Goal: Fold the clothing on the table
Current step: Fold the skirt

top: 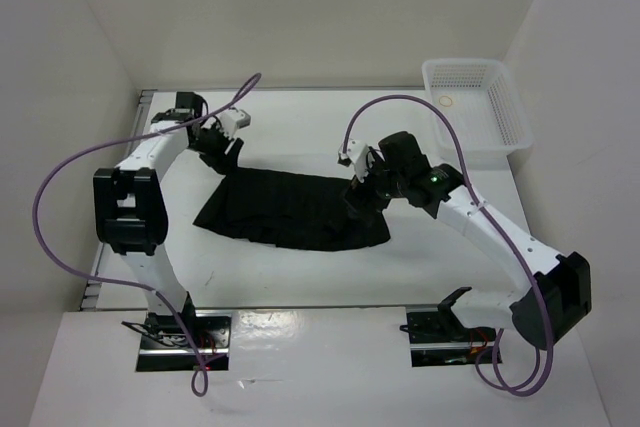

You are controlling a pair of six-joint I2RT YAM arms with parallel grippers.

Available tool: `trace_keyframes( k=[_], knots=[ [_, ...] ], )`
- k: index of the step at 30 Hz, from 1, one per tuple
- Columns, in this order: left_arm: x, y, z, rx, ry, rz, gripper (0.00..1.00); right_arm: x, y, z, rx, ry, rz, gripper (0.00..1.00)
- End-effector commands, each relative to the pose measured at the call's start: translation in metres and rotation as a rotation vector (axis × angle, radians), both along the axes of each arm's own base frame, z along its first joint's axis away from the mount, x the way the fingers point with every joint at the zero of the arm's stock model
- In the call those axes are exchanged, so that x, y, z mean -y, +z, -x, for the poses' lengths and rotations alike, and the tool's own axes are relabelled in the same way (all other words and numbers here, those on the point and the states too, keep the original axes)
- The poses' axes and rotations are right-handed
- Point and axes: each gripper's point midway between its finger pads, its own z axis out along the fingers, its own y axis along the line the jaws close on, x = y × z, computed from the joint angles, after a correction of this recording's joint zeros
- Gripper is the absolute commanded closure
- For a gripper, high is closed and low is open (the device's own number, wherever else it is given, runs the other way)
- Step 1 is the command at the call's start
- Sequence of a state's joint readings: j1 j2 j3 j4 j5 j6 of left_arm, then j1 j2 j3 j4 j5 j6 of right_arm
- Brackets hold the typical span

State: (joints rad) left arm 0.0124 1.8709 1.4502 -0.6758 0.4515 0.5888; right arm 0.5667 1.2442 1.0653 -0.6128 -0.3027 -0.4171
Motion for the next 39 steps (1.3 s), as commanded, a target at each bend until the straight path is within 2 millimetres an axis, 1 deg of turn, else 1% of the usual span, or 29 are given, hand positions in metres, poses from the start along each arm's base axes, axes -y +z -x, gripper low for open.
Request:
trace_keyframes(
  k=[1, 2, 4, 7, 8, 10, 11, 13, 15, 17, 21, 23, 26, 27, 29, 31, 32, 34, 35, 38, 39],
  knots=[
    [0.003, 0.056, -0.013, 0.121, 0.006, 0.048, 0.31, -0.001, 0.015, -0.006, 0.068, 0.002, -0.036, 0.00],
    [0.002, 0.056, -0.014, 0.127, -0.004, 0.043, 0.29, 0.000, 0.012, -0.004, 0.061, 0.002, -0.031, 0.00],
    [0.002, 0.059, -0.016, 0.142, -0.014, 0.038, 0.28, 0.000, 0.012, -0.004, 0.060, 0.002, -0.031, 0.00],
    [0.001, 0.040, -0.018, 0.115, -0.046, 0.022, 0.27, 0.000, 0.014, -0.004, 0.068, 0.002, -0.036, 0.00],
    [0.000, 0.024, -0.014, 0.064, -0.054, 0.021, 0.28, -0.001, 0.015, -0.002, 0.064, 0.010, -0.042, 0.00],
    [0.003, 0.007, -0.010, 0.017, -0.091, 0.030, 0.30, -0.001, 0.015, -0.002, 0.064, 0.010, -0.043, 0.00],
    [0.003, 0.007, -0.013, 0.018, -0.092, 0.030, 0.30, 0.000, 0.013, -0.001, 0.062, 0.016, -0.034, 0.00],
    [0.002, -0.001, -0.012, 0.007, -0.118, 0.021, 0.30, 0.000, 0.013, -0.001, 0.062, 0.016, -0.034, 0.00],
    [-0.006, -0.002, -0.016, 0.021, -0.111, -0.004, 0.30, 0.000, 0.013, -0.001, 0.062, 0.016, -0.034, 0.00],
    [-0.007, -0.006, -0.015, 0.011, -0.108, -0.012, 0.27, -0.001, 0.013, 0.000, 0.059, 0.023, -0.039, 0.00],
    [-0.012, -0.017, -0.020, 0.005, -0.098, -0.011, 0.26, 0.000, 0.012, 0.001, 0.057, 0.029, -0.031, 0.00],
    [-0.018, -0.015, -0.023, 0.013, -0.085, -0.021, 0.26, -0.001, 0.012, 0.002, 0.054, 0.035, -0.036, 0.00],
    [-0.016, -0.028, -0.022, -0.019, -0.088, -0.009, 0.26, -0.001, 0.012, 0.002, 0.054, 0.035, -0.036, 0.00],
    [-0.017, -0.029, -0.024, -0.018, -0.088, -0.009, 0.26, -0.001, 0.012, 0.002, 0.054, 0.035, -0.036, 0.00],
    [-0.015, -0.037, -0.023, -0.040, -0.098, -0.001, 0.26, -0.001, 0.012, 0.002, 0.054, 0.035, -0.036, 0.00],
    [-0.015, -0.042, -0.026, -0.046, -0.098, 0.000, 0.26, -0.001, 0.012, 0.002, 0.054, 0.035, -0.036, 0.00],
    [-0.013, -0.043, -0.025, -0.057, -0.102, 0.014, 0.26, -0.001, 0.012, 0.002, 0.054, 0.035, -0.036, 0.00],
    [-0.012, -0.040, -0.028, -0.047, -0.105, 0.022, 0.26, -0.002, 0.009, 0.001, 0.046, 0.035, -0.031, 0.00],
    [-0.012, -0.044, -0.027, -0.056, -0.105, 0.023, 0.26, -0.001, 0.010, 0.001, 0.051, 0.041, -0.028, 0.00],
    [-0.010, -0.044, -0.030, -0.050, -0.116, 0.030, 0.26, -0.001, 0.010, 0.001, 0.052, 0.041, -0.028, 0.00],
    [-0.010, -0.044, -0.030, -0.050, -0.116, 0.030, 0.27, -0.001, 0.010, 0.001, 0.052, 0.041, -0.028, 0.00]
  ],
)
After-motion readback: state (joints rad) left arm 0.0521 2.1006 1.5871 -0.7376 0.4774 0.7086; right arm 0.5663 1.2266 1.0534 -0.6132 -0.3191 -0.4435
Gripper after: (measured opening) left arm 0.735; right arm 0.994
